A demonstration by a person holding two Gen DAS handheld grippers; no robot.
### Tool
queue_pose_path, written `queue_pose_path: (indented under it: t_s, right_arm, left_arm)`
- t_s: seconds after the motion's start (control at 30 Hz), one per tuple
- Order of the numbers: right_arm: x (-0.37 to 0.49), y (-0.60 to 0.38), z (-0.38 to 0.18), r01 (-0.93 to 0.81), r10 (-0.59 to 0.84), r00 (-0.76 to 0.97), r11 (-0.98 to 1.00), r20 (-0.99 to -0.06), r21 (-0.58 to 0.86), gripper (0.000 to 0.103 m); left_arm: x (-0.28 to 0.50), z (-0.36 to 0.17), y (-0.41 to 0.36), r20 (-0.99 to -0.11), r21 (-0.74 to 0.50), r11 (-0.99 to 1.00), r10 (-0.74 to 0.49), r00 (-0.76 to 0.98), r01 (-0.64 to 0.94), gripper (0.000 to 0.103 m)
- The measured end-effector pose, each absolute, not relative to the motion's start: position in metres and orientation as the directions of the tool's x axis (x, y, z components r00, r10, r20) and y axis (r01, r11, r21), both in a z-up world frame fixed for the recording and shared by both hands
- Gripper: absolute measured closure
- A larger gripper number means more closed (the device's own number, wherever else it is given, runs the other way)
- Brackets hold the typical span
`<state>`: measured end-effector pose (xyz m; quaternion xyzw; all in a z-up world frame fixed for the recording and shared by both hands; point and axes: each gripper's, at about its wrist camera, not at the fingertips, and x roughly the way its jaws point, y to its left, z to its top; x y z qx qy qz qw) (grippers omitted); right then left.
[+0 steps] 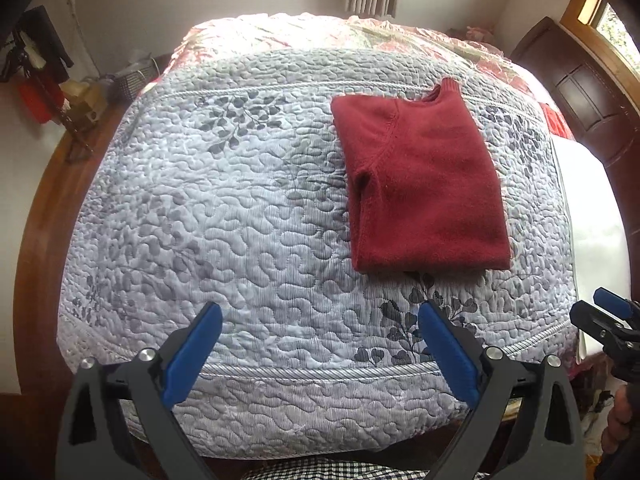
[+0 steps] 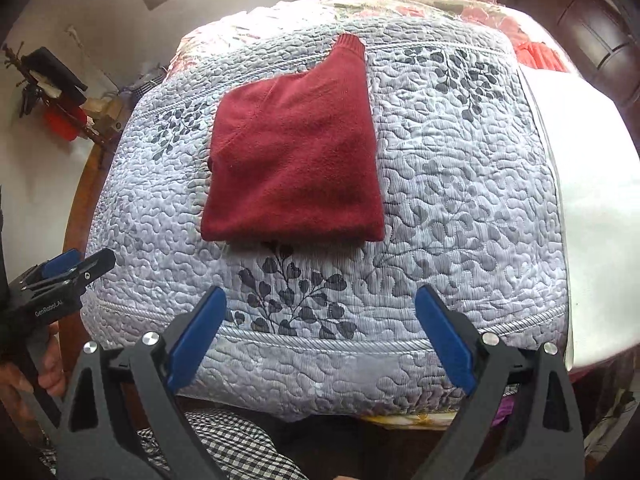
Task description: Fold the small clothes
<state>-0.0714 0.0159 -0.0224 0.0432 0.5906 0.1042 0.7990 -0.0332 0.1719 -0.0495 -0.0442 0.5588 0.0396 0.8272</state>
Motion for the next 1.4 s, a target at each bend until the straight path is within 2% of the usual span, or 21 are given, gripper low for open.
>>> queue_pose_path:
  t_s: [0.5, 1.4]
  right_arm:
    - [-0.083, 0.030, 0.007, -0.140, 0.188, 0.320, 0.979, -0.929, 0.150, 0.007]
    - [-0.084, 0.037, 0.004, -0.141, 0.124, 0.328, 0.987, -0.936, 0.081, 0.007]
  left_arm:
    - [-0.051, -0.013, 0.161, -0.910, -0.013, 0.997, 0.020, 0.415, -0.076, 0.004]
    - [-0.055, -0.016, 0.163, -0.914, -0.002, 0.998, 0.023, 0.405, -0.063, 0.004]
